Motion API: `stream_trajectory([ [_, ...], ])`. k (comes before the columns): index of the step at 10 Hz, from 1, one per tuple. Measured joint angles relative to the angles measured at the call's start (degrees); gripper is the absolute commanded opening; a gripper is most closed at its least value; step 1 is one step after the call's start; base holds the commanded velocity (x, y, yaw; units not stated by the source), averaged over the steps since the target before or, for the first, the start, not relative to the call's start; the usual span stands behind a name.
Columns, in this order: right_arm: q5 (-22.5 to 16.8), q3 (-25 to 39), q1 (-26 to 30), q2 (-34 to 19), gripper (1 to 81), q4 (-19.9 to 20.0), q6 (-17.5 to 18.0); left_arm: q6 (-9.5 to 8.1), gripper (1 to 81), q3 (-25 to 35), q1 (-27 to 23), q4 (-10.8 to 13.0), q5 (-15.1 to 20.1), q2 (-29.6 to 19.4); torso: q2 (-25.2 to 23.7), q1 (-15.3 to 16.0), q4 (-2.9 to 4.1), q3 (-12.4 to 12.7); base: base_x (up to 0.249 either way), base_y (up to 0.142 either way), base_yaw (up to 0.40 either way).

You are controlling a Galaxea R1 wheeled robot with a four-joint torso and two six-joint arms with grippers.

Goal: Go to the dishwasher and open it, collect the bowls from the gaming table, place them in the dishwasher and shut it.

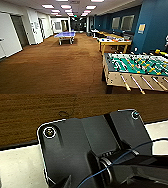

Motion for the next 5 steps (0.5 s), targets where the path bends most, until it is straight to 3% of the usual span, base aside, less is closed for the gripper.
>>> stream_trajectory([
  [5, 0.01, -0.17, 0.49, 0.41, 81.1, -0.48, -0.02, 0.0, 81.1, 0.09, -0.38, 0.0, 0.0, 0.01, 0.05, 0.1, 0.0, -0.02, 0.11, 0.0, 0.0],
])
